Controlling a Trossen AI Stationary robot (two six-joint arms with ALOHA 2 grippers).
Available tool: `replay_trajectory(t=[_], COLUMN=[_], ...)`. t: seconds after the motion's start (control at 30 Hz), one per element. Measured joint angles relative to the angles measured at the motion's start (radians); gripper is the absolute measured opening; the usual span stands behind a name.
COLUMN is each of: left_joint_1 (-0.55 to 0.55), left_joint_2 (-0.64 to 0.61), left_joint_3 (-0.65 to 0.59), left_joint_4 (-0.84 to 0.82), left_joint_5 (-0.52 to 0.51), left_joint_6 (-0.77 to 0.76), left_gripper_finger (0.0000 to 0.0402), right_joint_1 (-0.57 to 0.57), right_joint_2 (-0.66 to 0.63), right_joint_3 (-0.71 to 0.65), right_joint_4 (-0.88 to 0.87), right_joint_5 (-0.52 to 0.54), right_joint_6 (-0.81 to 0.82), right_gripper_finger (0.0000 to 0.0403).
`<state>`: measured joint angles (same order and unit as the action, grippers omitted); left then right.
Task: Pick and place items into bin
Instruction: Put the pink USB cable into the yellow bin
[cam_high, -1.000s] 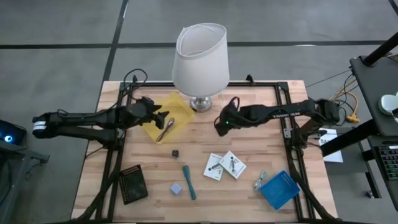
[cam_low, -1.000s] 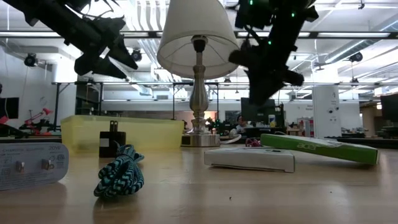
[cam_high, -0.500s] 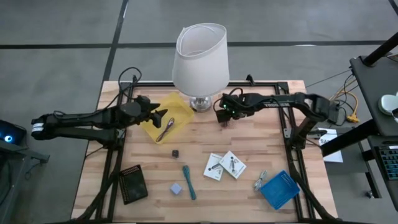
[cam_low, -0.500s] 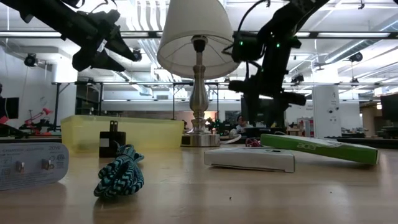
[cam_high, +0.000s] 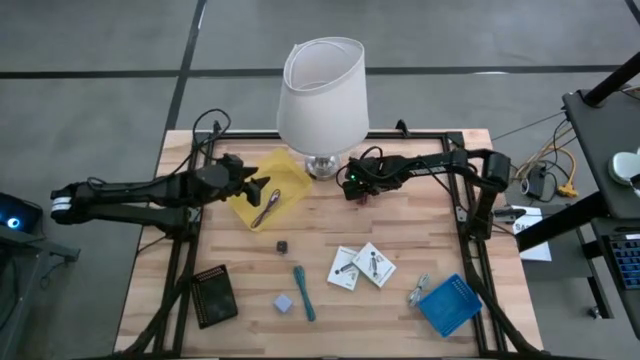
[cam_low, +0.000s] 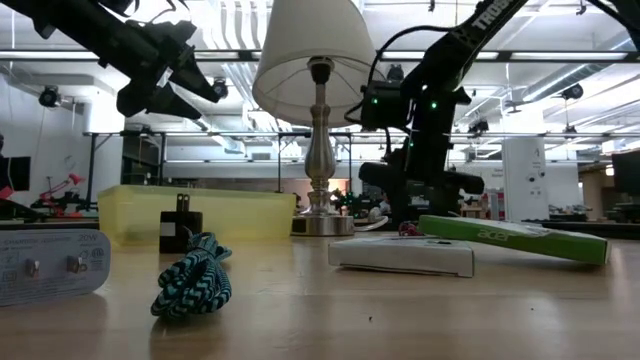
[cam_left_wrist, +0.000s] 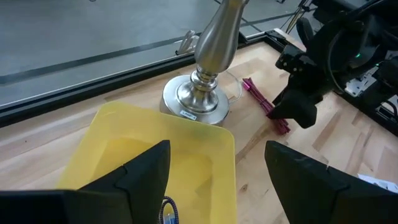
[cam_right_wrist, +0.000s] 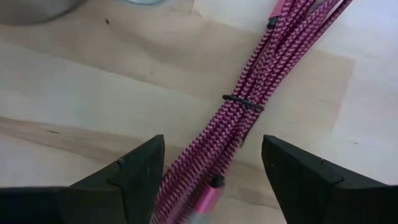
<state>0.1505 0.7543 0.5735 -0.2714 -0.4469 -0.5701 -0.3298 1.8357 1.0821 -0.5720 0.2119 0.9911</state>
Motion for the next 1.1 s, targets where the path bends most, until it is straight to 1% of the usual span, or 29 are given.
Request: replay_trajectory(t=[0.17,0.3,0.4,0.53,0.67,0.77,0.9,1.0,1.1], left_joint_1=[0.0,0.0,0.0,0.0,0.0,0.0,0.0,0.0,0.0], left_joint_2=[-0.002,-0.002,-0.002,-0.002,-0.002,-0.002,-0.002,-0.002,-0.002], left_joint_3=[0.0,0.0,-0.001,-0.003,-0.005,-0.005,-0.006,-0.004,-0.002], left_joint_4=[0.0,0.001,0.001,0.0,0.0,0.0,0.0,0.001,0.006], left_joint_5=[0.0,0.0,0.0,0.0,0.0,0.0,0.001,0.047,0.102], left_joint_6=[0.0,0.0,0.0,0.0,0.0,0.0,0.0,0.001,0.001], left_gripper_finger=[0.0246,0.0246,0.0246,0.0246,0.0246,0.0246,0.0246,0.0246,0.0246], right_joint_1=[0.0,0.0,0.0,0.0,0.0,0.001,0.019,0.058,0.104], right_joint_2=[0.012,0.013,0.013,0.012,0.011,0.009,-0.013,-0.051,-0.1], right_joint_3=[0.0,-0.001,-0.001,-0.001,-0.002,-0.002,-0.003,-0.003,-0.003], right_joint_4=[0.005,0.003,0.003,0.002,0.002,0.002,0.0,0.002,0.008], right_joint_5=[-0.002,-0.004,-0.014,-0.052,-0.067,-0.123,-0.277,-0.379,-0.443], right_joint_6=[0.009,0.011,-0.007,-0.032,-0.073,-0.109,-0.163,-0.212,-0.27], right_gripper_finger=[0.0226,0.0192,0.0154,0.0089,0.0025,0.0019,0.0016,0.0015,0.0014])
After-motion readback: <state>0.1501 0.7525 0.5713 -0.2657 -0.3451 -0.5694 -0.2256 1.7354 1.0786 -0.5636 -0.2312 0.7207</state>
